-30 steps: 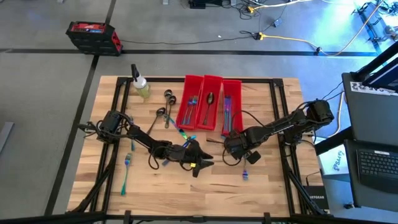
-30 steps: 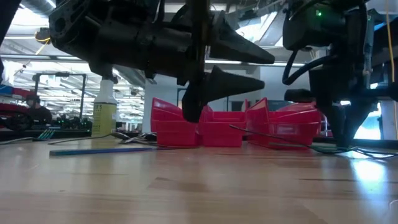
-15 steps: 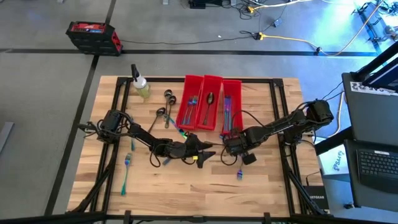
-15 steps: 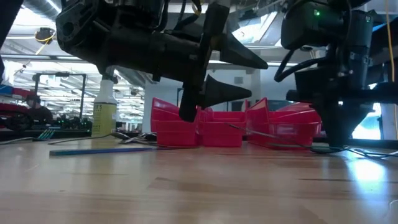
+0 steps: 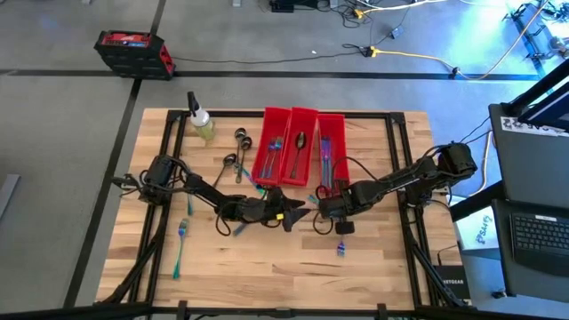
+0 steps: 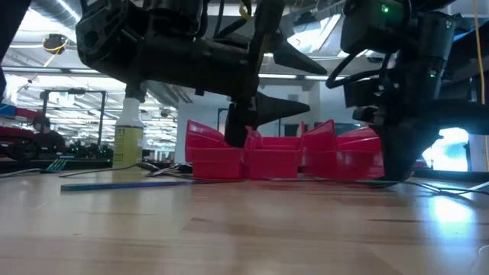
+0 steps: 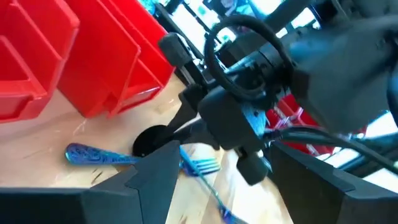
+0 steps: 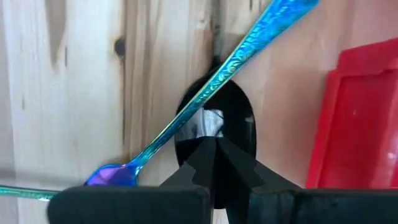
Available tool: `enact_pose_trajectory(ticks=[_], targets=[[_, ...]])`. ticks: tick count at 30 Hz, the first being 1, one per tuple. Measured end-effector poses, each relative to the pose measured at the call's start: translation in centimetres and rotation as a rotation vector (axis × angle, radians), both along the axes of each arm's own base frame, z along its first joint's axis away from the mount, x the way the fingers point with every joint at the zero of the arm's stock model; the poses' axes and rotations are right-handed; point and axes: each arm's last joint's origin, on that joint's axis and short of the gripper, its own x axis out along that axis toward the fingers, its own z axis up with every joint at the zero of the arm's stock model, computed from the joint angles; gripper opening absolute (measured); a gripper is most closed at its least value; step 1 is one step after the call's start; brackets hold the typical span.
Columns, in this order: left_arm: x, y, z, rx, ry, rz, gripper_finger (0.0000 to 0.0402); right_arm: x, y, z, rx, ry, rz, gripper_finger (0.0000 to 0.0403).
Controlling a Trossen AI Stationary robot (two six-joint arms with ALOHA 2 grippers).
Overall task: Sort silverware
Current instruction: Put the black spoon into the middle red silverware bin
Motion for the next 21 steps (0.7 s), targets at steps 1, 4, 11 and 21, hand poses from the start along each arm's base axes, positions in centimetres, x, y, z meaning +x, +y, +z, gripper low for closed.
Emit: enact_pose_trajectory(ticks=[1, 4, 11, 21], targets=[[0.0, 0.2, 0.0, -0.02, -0.006, 0.002, 0.0235, 0.0, 0.0, 0.0, -0.004, -0.005, -0.009, 0.0], [0.1, 0.5, 0.0, -0.06, -0.015, -0.012, 0.0235, 0.0, 0.0, -0.5, -0.011, -0.04, -0.018, 0.0], [0.2, 0.4, 0.0, -0.046, -0.009, -0.087, 0.0235, -1.6, -0.4, -2.5, 0.003, -0.075, -0.09, 0.0], [0.2, -0.2, 0.1, -0.088, -0.019, -0.259, 0.0235, -1.5, 0.1, -2.8, -0.009, -0.13, -0.081, 0.0]])
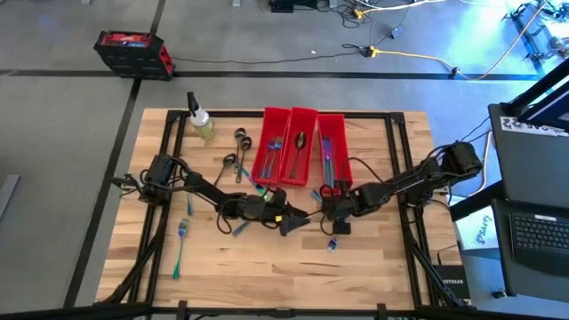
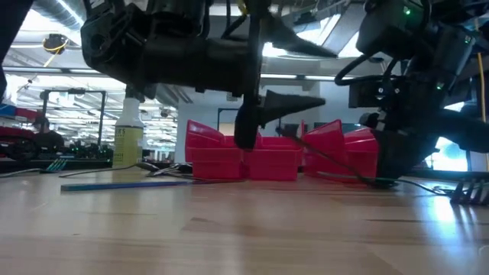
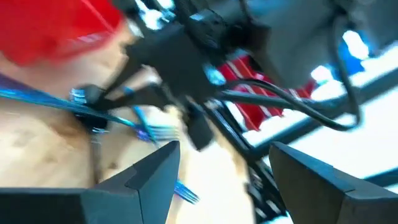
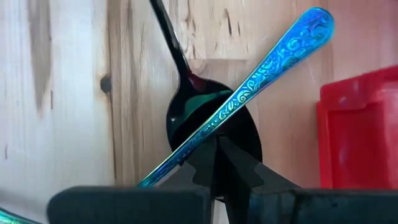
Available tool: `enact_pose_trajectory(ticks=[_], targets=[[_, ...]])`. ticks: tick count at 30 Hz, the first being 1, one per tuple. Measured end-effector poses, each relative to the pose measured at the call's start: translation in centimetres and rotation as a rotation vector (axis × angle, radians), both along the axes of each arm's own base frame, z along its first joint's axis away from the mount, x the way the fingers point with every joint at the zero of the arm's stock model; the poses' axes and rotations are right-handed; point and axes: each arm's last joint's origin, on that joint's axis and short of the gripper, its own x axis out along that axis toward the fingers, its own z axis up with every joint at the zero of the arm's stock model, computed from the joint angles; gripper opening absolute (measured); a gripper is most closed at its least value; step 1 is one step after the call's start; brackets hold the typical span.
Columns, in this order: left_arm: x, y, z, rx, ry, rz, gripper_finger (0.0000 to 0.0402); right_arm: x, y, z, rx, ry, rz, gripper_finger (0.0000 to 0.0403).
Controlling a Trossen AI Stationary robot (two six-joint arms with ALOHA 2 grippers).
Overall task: Sort silverware
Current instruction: Put the black spoon into the middle red silverware bin
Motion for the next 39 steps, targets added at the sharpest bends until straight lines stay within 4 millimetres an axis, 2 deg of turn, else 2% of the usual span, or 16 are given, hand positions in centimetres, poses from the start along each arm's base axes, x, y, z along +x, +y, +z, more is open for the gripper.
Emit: enact_pose_trajectory(ticks=[7, 13, 19, 28, 39], targets=[[0.0, 0.0, -0.5, -0.109, 0.06, -0.014, 0.0235, 0.0, 0.2, 0.0, -0.011, -0.004, 0.002, 0.0], [-0.1, 0.5, -1.5, -0.117, 0.152, 0.054, 0.0235, 0.0, 0.2, 0.0, -0.007, -0.008, -0.003, 0.0], [0.1, 1.2, -0.9, -0.141, 0.092, 0.085, 0.0235, 0.0, 0.2, 0.0, 0.001, -0.009, -0.006, 0.0], [-0.4, 0.7, -2.7, -0.365, 0.305, 0.09, 0.0235, 0.0, 0.2, 0.0, 0.011, -0.009, -0.008, 0.0], [-0.5, 0.7, -2.8, -0.429, 0.307, 0.149, 0.0235, 0.2, 0.3, 0.0, 0.017, -0.03, -0.008, 0.0]])
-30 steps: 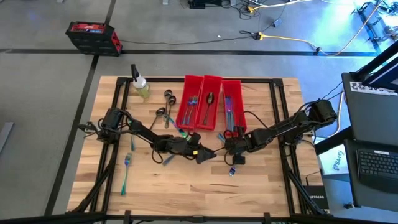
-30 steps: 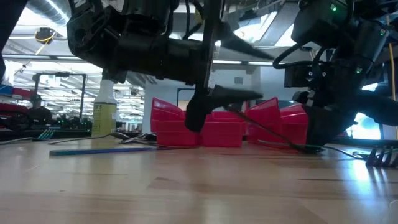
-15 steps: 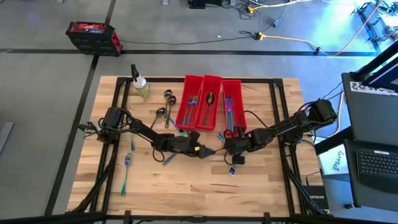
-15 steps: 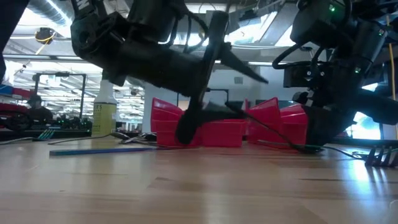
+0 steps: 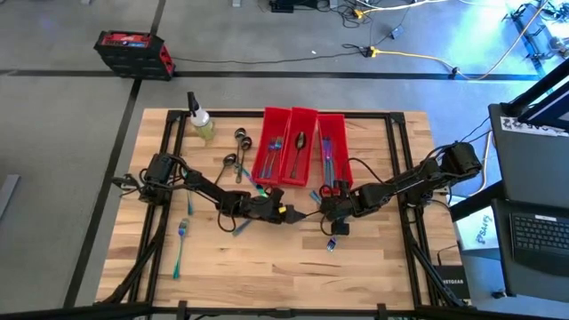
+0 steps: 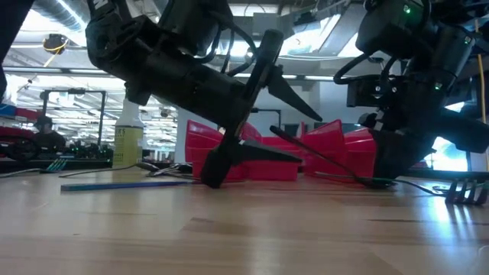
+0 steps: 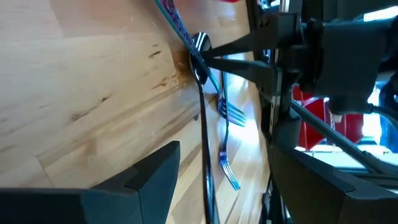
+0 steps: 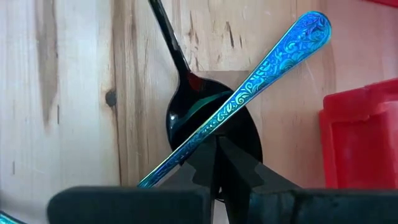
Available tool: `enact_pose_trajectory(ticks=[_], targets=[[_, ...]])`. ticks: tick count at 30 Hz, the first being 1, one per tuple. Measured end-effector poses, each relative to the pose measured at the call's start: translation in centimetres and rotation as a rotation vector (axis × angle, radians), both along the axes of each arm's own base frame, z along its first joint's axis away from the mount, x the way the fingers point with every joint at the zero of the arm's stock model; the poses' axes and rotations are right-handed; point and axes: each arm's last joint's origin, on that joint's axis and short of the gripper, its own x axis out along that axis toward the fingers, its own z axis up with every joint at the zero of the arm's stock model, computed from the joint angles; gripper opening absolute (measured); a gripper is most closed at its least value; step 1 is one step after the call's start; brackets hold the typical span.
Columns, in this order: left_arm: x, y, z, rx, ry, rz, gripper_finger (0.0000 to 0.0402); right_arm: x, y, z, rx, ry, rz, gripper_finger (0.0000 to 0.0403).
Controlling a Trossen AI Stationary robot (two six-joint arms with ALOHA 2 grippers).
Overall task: Sort silverware
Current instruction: Put the black spoon into the middle red silverware bin
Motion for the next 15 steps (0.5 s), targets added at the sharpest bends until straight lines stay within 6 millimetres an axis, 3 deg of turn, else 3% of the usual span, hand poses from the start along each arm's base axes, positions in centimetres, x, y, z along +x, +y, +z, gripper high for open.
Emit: enact_pose_trajectory(ticks=[15], targets=[[-0.19, -0.88, -0.12, -0.074, 0.015, -0.08, 0.0235, 0.0, 0.04, 0.01, 0.008, 0.006, 0.018, 0.0]])
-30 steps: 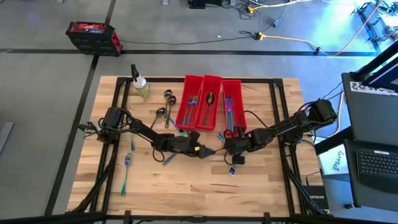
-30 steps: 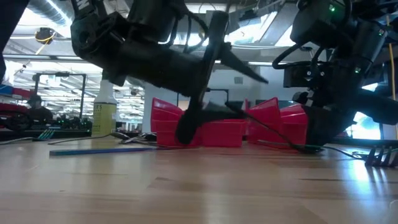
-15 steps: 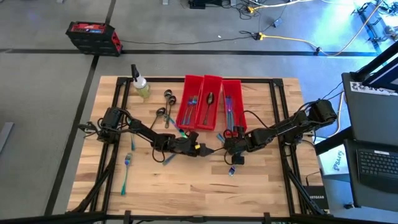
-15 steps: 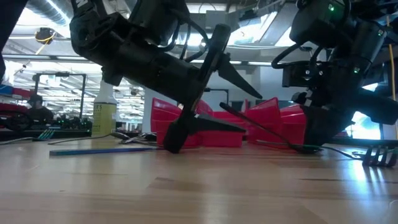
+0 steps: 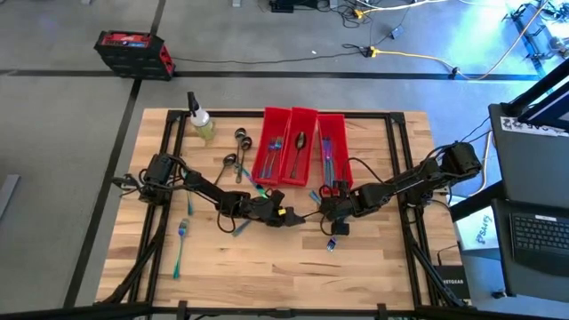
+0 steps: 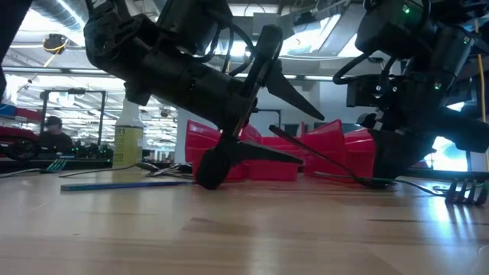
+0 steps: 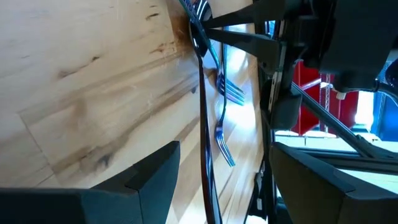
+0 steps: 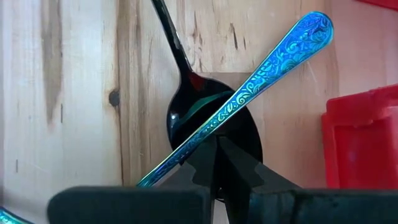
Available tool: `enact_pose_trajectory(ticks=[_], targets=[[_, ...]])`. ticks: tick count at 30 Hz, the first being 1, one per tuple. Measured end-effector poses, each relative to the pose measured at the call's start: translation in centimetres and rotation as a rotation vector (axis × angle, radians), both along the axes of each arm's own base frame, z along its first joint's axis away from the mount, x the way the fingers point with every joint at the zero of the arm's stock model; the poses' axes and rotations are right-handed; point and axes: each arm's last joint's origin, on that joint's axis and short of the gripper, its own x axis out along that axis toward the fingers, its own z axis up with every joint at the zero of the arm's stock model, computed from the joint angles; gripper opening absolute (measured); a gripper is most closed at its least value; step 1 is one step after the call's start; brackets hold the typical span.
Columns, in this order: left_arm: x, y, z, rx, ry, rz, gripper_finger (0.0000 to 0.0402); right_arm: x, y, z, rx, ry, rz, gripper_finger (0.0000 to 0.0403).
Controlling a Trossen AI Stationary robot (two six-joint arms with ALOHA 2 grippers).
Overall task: Sort silverware
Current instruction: Put the black spoon into the middle red silverware bin
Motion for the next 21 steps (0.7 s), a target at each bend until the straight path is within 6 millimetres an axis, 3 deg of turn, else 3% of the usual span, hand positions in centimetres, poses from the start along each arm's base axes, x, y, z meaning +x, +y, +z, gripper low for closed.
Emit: enact_pose_trajectory(ticks=[12, 21], targets=[[-0.03, 0.01, -0.08, 0.001, 0.008, 0.001, 0.0232, -0.03, 0.13, 0.03, 0.057, 0.011, -0.018, 0.0], [-0.03, -0.02, -0.11, 0.011, 0.007, -0.011, 0.0129, -0.03, 0.12, 0.03, 0.056, 0.01, -0.027, 0.0]])
